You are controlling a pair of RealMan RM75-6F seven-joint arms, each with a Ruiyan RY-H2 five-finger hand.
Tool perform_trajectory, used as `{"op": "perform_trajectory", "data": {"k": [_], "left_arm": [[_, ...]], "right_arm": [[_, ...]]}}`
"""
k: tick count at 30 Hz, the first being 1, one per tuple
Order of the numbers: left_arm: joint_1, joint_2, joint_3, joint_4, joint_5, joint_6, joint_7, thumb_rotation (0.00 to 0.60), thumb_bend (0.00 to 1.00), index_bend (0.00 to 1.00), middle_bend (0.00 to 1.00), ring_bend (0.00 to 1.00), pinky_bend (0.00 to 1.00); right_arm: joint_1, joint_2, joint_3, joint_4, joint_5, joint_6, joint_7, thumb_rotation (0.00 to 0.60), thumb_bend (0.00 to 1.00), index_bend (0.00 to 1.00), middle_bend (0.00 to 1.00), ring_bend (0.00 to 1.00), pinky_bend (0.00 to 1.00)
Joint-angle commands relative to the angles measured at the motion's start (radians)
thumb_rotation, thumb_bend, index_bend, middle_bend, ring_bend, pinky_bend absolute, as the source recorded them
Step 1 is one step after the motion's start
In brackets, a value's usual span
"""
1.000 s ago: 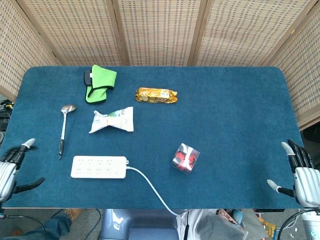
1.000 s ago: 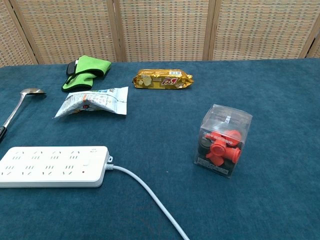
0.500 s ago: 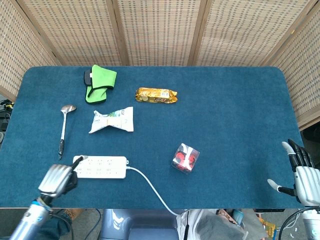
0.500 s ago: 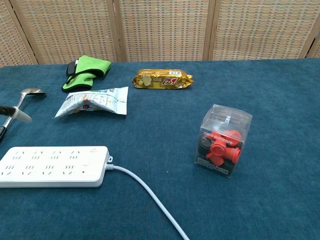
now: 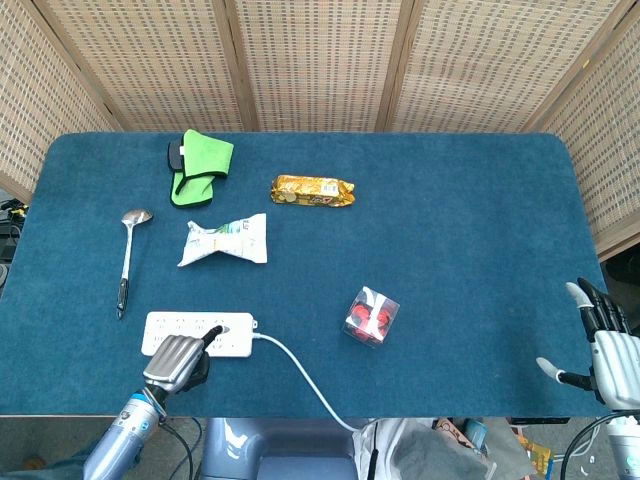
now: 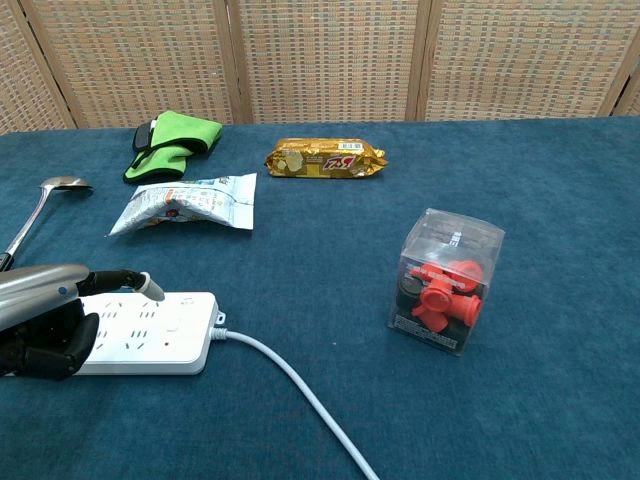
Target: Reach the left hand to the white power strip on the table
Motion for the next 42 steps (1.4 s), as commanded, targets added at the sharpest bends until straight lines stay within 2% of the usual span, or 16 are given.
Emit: {"op": "perform_trajectory", "data": {"k": [1, 13, 25, 34, 38, 42], "left_arm": [[-0.010, -0.016, 0.005, -0.001, -0.031, 0.008, 0.021, 0.600, 1.00, 0.17, 1.00, 0.98, 1.00], [-0.045, -0.033, 0.012, -0.008, -0.134, 0.007, 0.043, 0.600, 1.00, 0.17, 1.00, 0.98, 1.00], [-0.069, -0.050, 0.016, 0.018, -0.163, 0.011, 0.032, 0.600, 1.00, 0.18, 1.00, 0.98, 1.00], [-0.102, -0.067, 0.031, 0.050, -0.224, -0.031, 0.026, 0.600, 1.00, 0.19, 1.00, 0.98, 1.00], [-0.101, -0.063, 0.030, 0.053, -0.194, -0.021, -0.010, 0.600, 1.00, 0.19, 1.00, 0.98, 1.00], [-0.074, -0.041, 0.024, 0.051, -0.064, 0.025, -0.110, 0.600, 1.00, 0.19, 1.00, 0.98, 1.00]], "right_arm": [[0.000, 0.001, 0.001, 0.000, 0.002, 0.000, 0.003, 0.600, 0.00, 0.00, 0.00, 0.00, 0.00], [0.001, 0.001, 0.000, -0.001, 0.003, -0.002, 0.000, 0.600, 0.00, 0.00, 0.00, 0.00, 0.00], [0.002, -0.003, -0.001, -0.002, 0.002, -0.003, -0.011, 0.600, 0.00, 0.00, 0.00, 0.00, 0.00], [0.001, -0.002, 0.000, 0.000, 0.004, -0.001, -0.004, 0.600, 0.00, 0.00, 0.00, 0.00, 0.00], [0.000, -0.001, 0.001, 0.002, 0.004, 0.001, 0.001, 0.600, 0.00, 0.00, 0.00, 0.00, 0.00], [0.001, -0.001, 0.001, 0.003, 0.004, -0.001, 0.003, 0.600, 0.00, 0.00, 0.00, 0.00, 0.00]]}}
